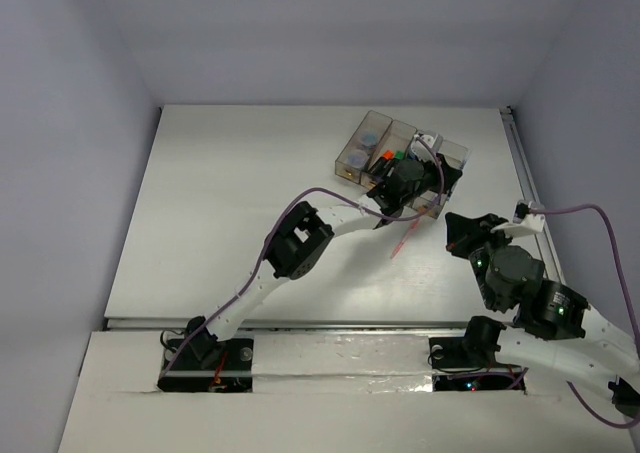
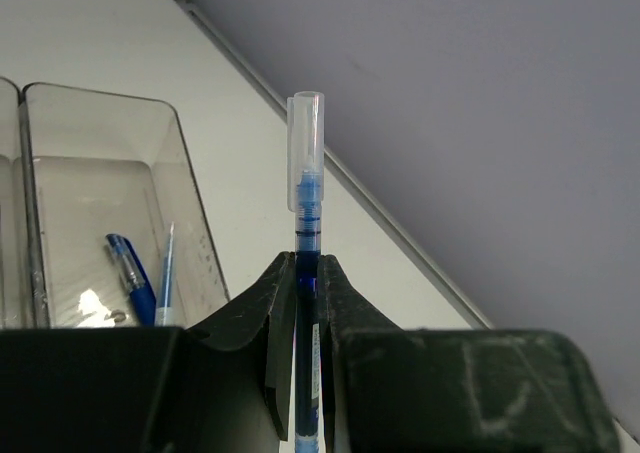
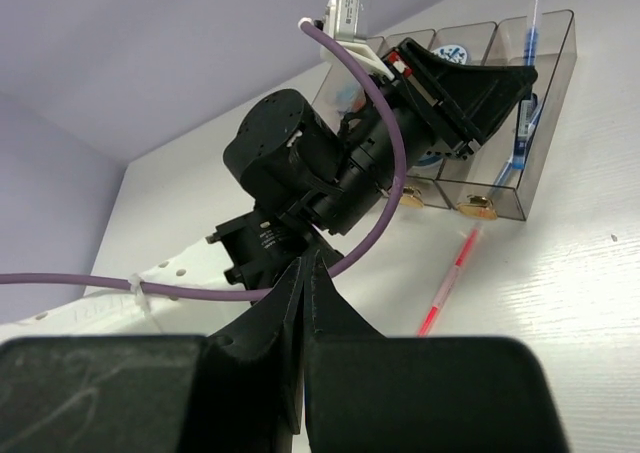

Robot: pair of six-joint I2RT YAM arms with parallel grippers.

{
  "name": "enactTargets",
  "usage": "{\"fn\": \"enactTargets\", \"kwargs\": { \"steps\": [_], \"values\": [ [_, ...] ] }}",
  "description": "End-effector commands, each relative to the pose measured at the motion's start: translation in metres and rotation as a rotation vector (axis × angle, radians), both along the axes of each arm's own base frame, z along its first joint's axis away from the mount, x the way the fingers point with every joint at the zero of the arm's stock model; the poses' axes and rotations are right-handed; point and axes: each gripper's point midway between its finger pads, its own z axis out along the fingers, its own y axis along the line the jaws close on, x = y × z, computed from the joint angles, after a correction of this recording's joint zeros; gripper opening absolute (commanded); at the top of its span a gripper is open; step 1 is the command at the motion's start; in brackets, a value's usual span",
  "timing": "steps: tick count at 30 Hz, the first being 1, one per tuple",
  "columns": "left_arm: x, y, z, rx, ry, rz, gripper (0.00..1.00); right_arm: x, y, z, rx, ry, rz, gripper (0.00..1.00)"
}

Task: Sort the stationery into containers
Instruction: Place the pen in the storage box.

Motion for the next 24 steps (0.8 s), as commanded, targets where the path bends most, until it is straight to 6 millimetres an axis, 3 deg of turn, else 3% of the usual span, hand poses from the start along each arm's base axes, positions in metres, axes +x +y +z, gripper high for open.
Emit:
{"fn": "enactTargets", "kwargs": {
  "steps": [1, 8, 13, 14, 15, 18, 21, 23, 24],
  "values": [
    [0.010, 0.002, 0.038, -0.070, -0.038, 0.038, 0.00, -0.001, 0.001, 0.005, 0.030, -0.014, 0.003, 0.00],
    [0.025, 0.015, 0.018, -0.007, -0.009, 0.119, 0.00, 0.001, 0.005, 0.004, 0.029, -0.011, 0.011, 0.00],
    [0.032, 0.017, 0.016, 0.010, -0.011, 0.126, 0.01, 0.001, 0.006, 0.004, 0.025, -0.008, 0.009, 0.00],
    [0.033, 0.016, 0.011, 0.037, -0.008, 0.123, 0.07, 0.001, 0.006, 0.005, 0.028, -0.010, 0.009, 0.00],
    [0.034, 0.014, 0.015, 0.036, -0.019, 0.120, 0.21, 0.001, 0.005, 0.005, 0.029, -0.011, 0.006, 0.00],
    [0.035, 0.014, 0.009, 0.078, -0.036, 0.114, 0.36, 0.001, 0.004, 0.006, 0.022, -0.013, 0.002, 0.00],
    [0.033, 0.018, 0.018, 0.110, -0.072, 0.113, 0.41, 0.001, 0.003, 0.009, 0.027, -0.017, -0.003, 0.00],
    [0.029, 0.023, 0.049, 0.088, -0.116, 0.109, 0.41, 0.002, 0.002, 0.009, 0.022, -0.019, -0.005, 0.00],
    [0.026, 0.028, 0.047, 0.116, -0.136, 0.106, 0.41, 0.002, 0.002, 0.010, 0.024, -0.020, -0.007, 0.00]
  ]
}}
